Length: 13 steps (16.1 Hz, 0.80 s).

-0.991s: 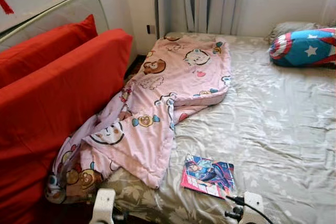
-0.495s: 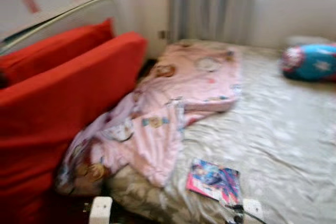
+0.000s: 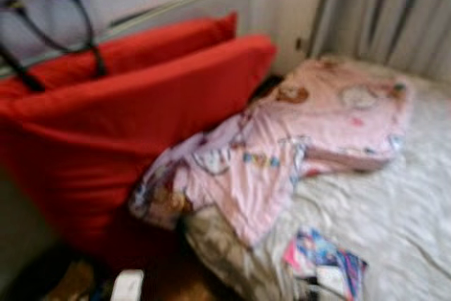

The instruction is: Clean up the room

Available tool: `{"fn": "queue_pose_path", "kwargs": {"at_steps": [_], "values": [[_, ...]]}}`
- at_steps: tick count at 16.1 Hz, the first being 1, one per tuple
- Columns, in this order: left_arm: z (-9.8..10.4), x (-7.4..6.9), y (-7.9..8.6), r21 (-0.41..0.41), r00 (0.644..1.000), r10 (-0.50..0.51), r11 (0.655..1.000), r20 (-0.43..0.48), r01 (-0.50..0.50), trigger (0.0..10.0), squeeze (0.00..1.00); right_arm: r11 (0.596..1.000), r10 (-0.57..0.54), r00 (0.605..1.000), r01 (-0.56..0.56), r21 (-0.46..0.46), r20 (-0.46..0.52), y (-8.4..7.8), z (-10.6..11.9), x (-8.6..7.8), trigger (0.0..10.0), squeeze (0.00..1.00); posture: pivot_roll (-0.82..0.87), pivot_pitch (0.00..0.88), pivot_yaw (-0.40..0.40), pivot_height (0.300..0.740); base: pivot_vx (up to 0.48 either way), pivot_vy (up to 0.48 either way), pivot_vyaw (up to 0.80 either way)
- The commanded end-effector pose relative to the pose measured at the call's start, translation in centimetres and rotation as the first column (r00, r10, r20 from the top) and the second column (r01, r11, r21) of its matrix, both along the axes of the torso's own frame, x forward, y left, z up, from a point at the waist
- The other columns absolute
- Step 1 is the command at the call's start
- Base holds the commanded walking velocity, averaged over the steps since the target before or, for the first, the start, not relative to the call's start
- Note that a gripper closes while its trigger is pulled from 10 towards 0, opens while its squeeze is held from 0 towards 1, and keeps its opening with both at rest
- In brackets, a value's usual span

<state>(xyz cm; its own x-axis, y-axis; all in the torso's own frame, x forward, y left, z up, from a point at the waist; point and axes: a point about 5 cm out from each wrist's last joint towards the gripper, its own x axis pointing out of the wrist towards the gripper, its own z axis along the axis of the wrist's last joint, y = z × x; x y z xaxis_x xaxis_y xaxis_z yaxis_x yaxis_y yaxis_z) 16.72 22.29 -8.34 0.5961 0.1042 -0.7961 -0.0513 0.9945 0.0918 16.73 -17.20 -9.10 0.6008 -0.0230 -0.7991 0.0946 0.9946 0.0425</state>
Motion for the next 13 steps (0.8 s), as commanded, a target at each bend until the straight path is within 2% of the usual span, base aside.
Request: {"fn": "queue_pose_path", "kwargs": {"at_steps": [1,5,13], "values": [[-0.1,0.0,-0.5,-0.014,1.0,-0.011,1.0,-0.004,0.011,10.0,0.0,1.0,-0.009,0.999,0.009,-0.014,-0.031,-0.7,-0.3,-0.8,10.0,0.0,0.04,0.0,0.035,0.74,0.0,0.0,0.8],[-0.4,-0.9,-0.3,-0.017,1.0,0.001,1.0,-0.021,-0.001,10.0,0.0,1.0,-0.006,1.0,0.006,-0.015,-0.03,-0.6,-0.2,-0.5,10.0,0.0,0.04,0.0,0.03,0.74,0.0,0.0,0.78],[-0.6,-1.1,-0.5,-0.027,1.0,-0.002,1.0,-0.031,0.002,10.0,0.0,0.999,-0.036,0.999,0.036,0.015,-0.017,-0.5,0.0,0.0,10.0,0.0,0.03,0.0,0.026,0.74,0.0,0.0,0.0]]}}
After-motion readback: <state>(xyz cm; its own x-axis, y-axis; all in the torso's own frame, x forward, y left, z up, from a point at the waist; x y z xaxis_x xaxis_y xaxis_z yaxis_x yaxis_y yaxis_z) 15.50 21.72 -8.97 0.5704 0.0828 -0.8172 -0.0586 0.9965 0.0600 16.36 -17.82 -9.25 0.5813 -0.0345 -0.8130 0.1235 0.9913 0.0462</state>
